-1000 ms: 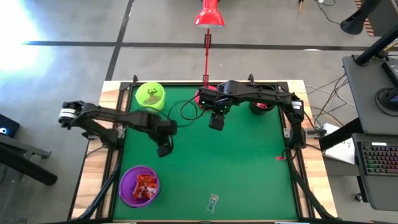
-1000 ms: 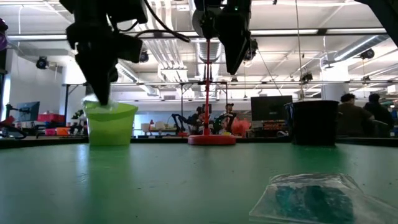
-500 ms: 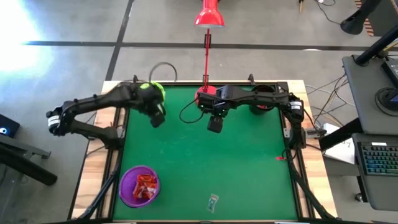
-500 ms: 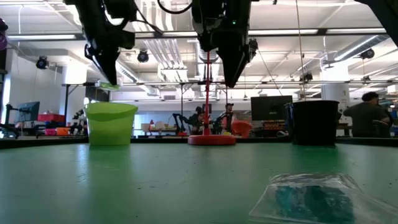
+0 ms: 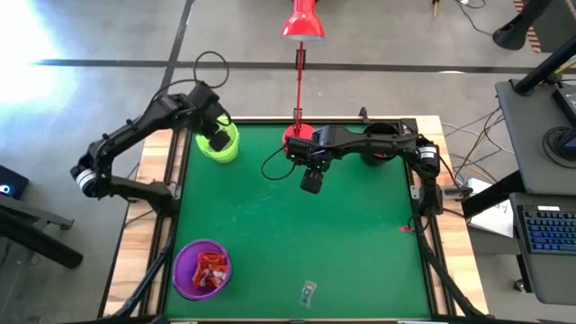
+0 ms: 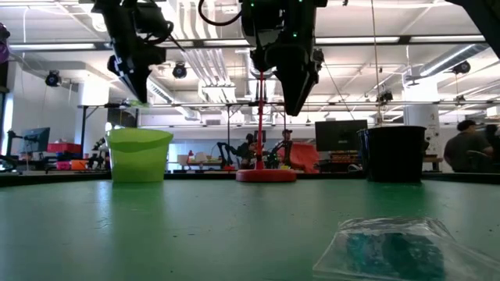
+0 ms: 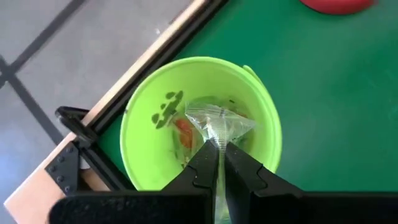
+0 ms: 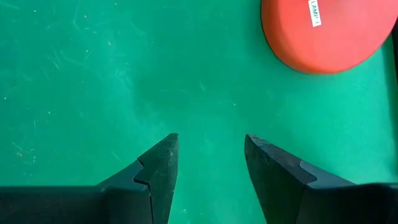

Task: Sort candy
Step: Put the transparent candy into the green bucket

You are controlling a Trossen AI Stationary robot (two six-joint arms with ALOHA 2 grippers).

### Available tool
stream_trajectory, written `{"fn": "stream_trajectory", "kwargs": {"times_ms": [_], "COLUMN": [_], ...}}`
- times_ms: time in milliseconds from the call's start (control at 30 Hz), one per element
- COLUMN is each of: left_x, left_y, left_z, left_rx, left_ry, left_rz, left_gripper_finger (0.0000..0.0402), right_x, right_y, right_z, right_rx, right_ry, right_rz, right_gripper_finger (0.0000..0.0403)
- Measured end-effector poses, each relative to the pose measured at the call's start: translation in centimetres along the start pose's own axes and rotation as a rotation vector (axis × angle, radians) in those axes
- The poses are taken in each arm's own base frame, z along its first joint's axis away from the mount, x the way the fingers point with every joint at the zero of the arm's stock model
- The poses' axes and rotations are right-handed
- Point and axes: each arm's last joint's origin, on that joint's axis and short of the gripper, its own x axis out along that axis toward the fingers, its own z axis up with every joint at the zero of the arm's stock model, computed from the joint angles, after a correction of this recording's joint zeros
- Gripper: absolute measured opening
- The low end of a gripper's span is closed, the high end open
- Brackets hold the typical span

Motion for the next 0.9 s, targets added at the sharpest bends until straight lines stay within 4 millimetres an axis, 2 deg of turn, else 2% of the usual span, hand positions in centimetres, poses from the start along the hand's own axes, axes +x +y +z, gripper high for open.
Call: {"fn": "stream_trajectory", "kwargs": {"times_ms": [133, 400, 667, 900], "left_x": [-0.1, 0.2, 0.3, -0.7], "left_y": [0.3, 0.4, 0.3, 0.1], "left_z": [0.6, 1.9, 0.8, -0.3], "left_rx": [0.045, 0.067, 0.076, 0.071], "left_ry": [0.032, 0.044, 0.135, 0.124], "left_rz": [-0.033, -0.020, -0.027, -0.049], "left_gripper_finger": [0.0010, 0.0064, 0.0106, 0.0114], "right_x": [0.0, 0.0, 0.1, 0.7], "right_y": [0.1, 0.1, 0.1, 0.9], "right_z": [0.0, 0.0, -0.1, -1.0], "right_rx": [0.004, 0.023, 0.045, 0.096], "right_ry": [-0.002, -0.003, 0.011, 0.085], "right_rz": [0.001, 0.002, 0.003, 0.009], "right_gripper_finger": [0.0178, 0.0178, 0.0178, 0.0178]}}
